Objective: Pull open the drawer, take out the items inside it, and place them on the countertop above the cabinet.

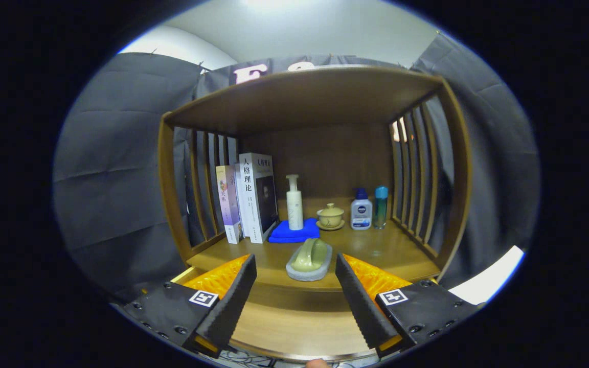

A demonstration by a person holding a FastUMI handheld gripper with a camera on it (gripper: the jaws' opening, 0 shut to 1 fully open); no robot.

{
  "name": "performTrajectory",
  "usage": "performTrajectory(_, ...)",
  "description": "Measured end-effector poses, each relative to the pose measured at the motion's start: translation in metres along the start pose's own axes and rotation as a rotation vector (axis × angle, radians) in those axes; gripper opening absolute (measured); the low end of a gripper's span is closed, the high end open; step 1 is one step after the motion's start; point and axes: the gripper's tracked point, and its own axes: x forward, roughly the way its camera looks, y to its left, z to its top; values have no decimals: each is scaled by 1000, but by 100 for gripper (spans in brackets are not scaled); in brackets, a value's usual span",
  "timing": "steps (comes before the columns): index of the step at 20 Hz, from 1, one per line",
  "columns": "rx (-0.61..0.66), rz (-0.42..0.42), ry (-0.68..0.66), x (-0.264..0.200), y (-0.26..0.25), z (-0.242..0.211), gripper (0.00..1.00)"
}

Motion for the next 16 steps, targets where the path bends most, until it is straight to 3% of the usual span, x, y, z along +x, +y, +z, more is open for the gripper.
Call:
performTrajectory(7,-37,-57,-112,-56,-1,-38,98)
performTrajectory(12,-123,-86,-138,-75,5,-78,98)
performTrajectory(16,-106,-88,-101,-73,13,-114,98)
